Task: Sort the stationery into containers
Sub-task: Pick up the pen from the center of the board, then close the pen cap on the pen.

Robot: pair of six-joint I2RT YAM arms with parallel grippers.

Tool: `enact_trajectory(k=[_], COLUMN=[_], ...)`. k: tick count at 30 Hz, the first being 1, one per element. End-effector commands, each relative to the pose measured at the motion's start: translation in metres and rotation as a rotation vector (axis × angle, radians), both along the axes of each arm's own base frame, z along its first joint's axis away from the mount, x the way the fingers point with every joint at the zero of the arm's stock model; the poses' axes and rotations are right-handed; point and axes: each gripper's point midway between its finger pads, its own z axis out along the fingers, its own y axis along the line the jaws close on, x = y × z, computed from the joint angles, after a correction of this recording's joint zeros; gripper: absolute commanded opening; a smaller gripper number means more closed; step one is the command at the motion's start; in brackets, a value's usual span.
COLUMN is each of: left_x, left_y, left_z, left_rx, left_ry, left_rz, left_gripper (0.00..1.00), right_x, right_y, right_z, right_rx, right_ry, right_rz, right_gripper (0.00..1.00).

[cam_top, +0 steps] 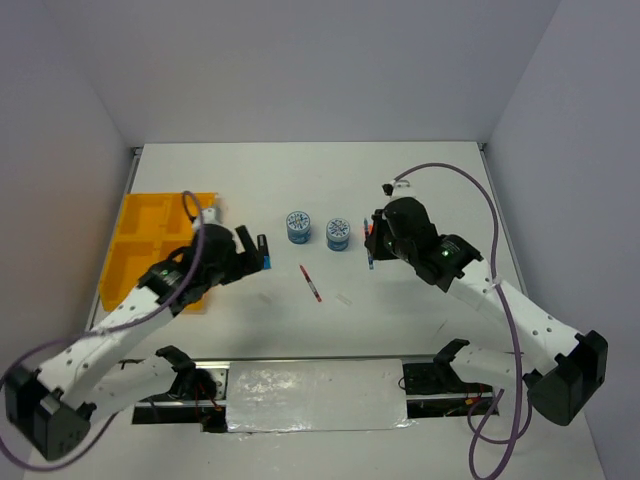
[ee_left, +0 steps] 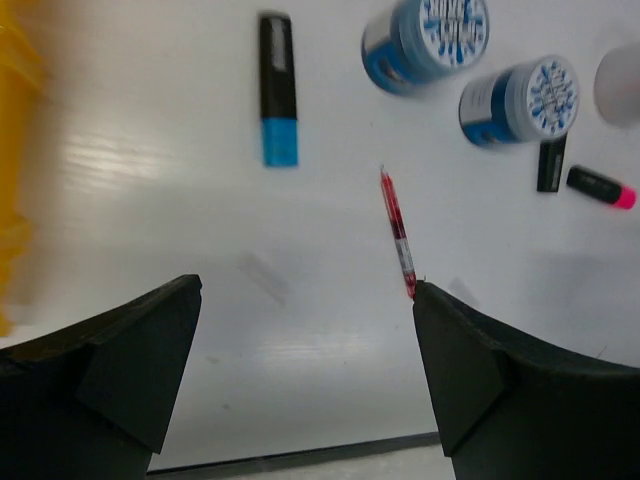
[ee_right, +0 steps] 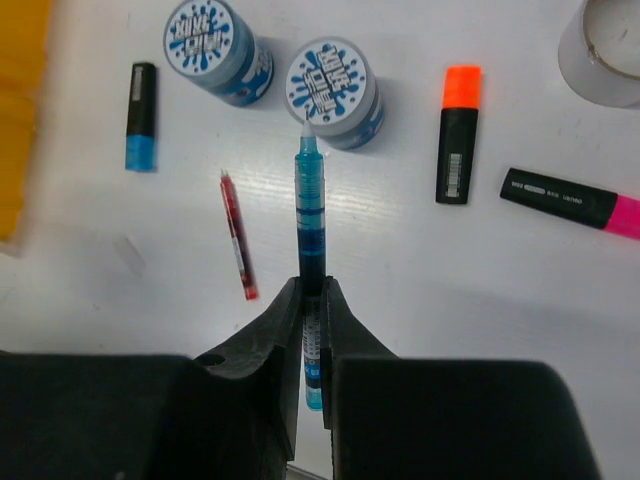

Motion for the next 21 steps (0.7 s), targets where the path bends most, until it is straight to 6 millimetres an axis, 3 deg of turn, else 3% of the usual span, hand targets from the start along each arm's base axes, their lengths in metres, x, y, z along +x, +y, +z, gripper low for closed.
enact_trajectory(k=[1,5,9,10,15,21], left_x=[0.006,-0.002,-0.013,-0.02,-0.02,-0.023], left_y=[-0.033,-0.038,-0.027,-0.023,-0.035,-0.045], left_z=[-0.014,-0.043,-0.065,-0.076,-0.086,-0.111], left_rx=[-0.033,-0.069,-0.048,0.004,0.026,0.032], left_ry=[0.06,0.173,0.258,0.303,0.392,0.467], left_rz=[0.182,0.317,0.511,0.528,0.55,0.582], left_gripper=[0.99,0.97,0.95,0.94,0.87,0.85], right_x=[-0.019,-0.024,-0.029,-0.03,-0.03,-0.028], right_y=[-0.004,-0.008,-0.008,-0.008,-0.004,0.001], right_z=[-0.005,-0.003,-0.007,-0.01,-0.013,-0.015], right_rx=[-0.062,-0.067,-0.061,-0.064,-0.057,-0.058], right_ry=[0.047,0.036,0.034,0.038,0.042,0.039], right_rz=[0.065,0.069,0.083,0.083,0.104,0.122], right_gripper=[0.0,0.0,0.0,0.0,0.0,0.0])
